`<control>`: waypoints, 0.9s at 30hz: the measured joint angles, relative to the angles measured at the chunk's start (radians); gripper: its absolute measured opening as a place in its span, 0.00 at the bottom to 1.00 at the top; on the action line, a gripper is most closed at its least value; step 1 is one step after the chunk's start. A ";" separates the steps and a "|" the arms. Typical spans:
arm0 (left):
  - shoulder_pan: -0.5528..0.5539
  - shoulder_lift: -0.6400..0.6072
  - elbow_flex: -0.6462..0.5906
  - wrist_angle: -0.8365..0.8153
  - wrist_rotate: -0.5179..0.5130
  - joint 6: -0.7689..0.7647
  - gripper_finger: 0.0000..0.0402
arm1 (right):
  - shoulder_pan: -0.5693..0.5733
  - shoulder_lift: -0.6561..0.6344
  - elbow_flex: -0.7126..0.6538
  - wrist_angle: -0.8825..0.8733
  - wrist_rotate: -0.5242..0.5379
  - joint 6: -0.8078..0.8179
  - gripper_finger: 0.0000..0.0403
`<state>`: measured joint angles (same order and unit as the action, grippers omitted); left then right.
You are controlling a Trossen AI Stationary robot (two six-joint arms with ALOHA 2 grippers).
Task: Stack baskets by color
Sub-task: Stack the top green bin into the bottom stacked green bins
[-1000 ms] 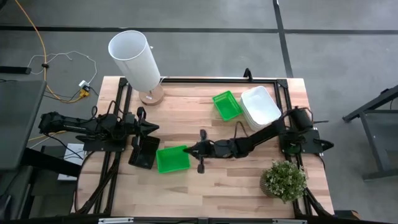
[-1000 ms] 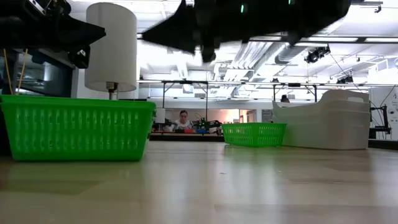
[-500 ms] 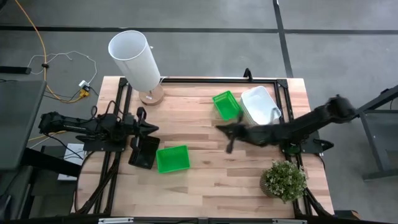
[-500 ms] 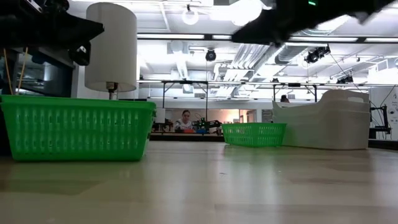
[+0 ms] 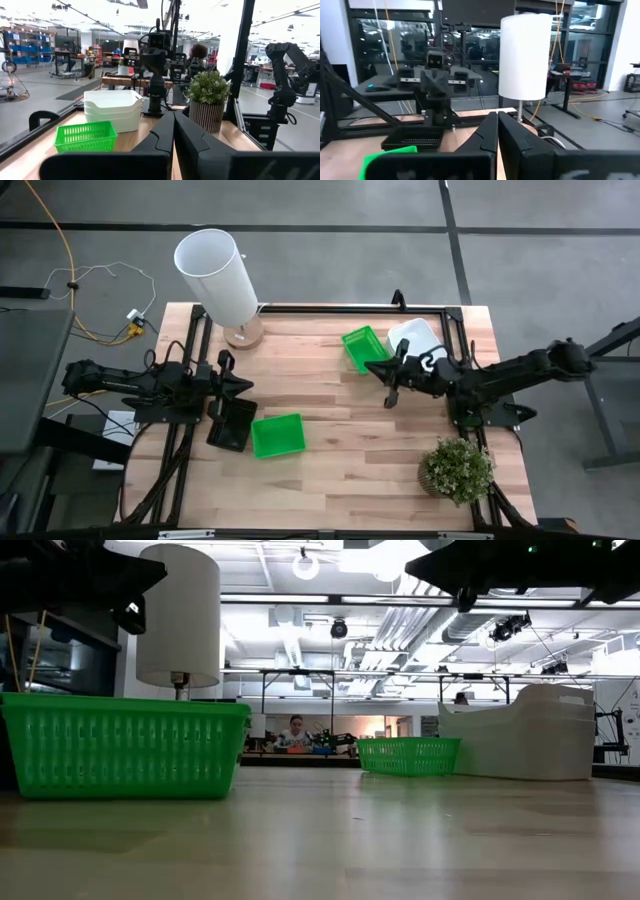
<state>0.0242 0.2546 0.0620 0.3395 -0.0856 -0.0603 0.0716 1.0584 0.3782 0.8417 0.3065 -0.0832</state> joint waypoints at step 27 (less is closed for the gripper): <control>0.000 0.000 0.000 0.002 -0.004 -0.015 0.00 | -0.197 0.309 0.775 -1.463 0.099 0.409 0.17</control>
<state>0.0242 0.2546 0.0620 0.3413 -0.0898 -0.0753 -0.1250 1.3670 1.1530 -0.6211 0.4058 0.3255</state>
